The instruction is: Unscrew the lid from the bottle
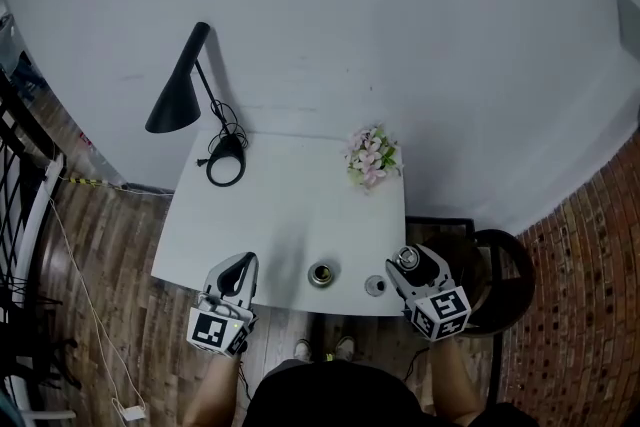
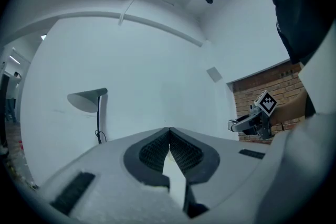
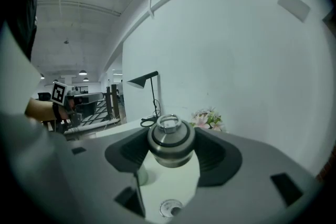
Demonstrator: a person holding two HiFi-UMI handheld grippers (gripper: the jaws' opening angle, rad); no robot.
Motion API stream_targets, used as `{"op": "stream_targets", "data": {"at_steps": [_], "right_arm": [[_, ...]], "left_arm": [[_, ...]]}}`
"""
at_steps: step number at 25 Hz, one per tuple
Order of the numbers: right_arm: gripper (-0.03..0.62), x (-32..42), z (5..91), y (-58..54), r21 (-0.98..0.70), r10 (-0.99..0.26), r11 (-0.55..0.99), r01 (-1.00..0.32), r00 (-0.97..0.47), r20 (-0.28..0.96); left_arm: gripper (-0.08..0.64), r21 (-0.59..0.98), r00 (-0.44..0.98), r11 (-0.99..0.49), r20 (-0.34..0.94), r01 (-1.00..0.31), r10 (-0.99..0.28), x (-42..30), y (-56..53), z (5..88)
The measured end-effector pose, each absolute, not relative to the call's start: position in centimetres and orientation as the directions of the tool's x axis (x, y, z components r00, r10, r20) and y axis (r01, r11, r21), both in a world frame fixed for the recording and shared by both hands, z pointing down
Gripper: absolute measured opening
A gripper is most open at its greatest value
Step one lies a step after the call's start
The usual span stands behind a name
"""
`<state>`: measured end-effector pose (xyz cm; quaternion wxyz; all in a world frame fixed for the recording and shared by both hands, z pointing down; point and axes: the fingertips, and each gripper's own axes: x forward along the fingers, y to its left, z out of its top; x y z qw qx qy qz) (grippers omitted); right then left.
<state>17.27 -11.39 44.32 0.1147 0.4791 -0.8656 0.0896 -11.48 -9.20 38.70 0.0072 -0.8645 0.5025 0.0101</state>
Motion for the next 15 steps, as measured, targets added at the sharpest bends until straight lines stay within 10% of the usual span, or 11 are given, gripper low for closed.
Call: {"op": "stream_targets", "data": {"at_steps": [15], "right_arm": [[0.261,17.7,43.2,-10.3,-0.067,-0.816,0.494,-0.867,-0.489,0.308]], "left_arm": [[0.023,-0.012,0.476,-0.476,-0.026,-0.879,-0.879,-12.8,-8.6,38.3]]}}
